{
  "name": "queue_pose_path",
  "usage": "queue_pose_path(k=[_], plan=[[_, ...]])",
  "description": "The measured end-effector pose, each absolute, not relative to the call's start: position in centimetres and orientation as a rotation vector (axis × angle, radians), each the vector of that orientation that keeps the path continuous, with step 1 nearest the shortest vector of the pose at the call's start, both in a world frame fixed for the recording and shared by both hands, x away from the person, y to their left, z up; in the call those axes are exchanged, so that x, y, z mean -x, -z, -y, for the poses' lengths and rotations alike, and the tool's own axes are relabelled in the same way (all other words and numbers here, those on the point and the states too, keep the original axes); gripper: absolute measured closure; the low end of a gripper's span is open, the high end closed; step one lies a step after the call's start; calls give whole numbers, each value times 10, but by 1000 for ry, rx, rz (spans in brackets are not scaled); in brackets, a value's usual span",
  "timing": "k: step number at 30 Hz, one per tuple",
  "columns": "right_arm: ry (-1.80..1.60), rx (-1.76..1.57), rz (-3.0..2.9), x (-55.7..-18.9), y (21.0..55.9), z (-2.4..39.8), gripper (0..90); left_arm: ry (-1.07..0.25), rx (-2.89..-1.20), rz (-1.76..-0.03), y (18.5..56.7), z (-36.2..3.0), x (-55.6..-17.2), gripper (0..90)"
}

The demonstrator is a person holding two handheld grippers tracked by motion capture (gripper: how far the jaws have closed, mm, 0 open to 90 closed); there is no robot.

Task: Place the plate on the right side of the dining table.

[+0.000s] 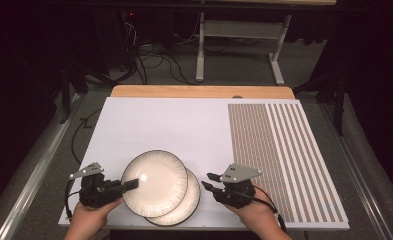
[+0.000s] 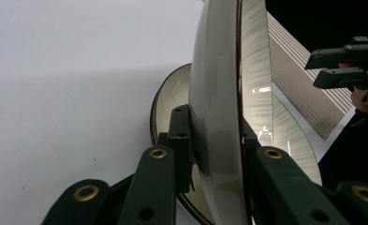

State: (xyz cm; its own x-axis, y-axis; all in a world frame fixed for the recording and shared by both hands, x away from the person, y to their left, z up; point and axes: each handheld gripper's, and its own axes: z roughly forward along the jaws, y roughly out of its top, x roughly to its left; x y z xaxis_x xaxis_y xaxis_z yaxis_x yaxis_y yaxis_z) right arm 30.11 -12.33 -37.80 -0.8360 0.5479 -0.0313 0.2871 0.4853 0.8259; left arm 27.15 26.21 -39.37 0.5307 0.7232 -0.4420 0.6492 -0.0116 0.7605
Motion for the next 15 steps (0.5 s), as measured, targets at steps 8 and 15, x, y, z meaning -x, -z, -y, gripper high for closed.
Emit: queue_pose_path(k=[8, 15], plan=[[-1327, -785, -2344, -305, 368, 149, 528, -133, -1675, -1106, 390, -262, -268, 790], [-1324, -830, -2249, -305, 364, 174, 366, -236, -1646, -1094, 387, -266, -265, 793]])
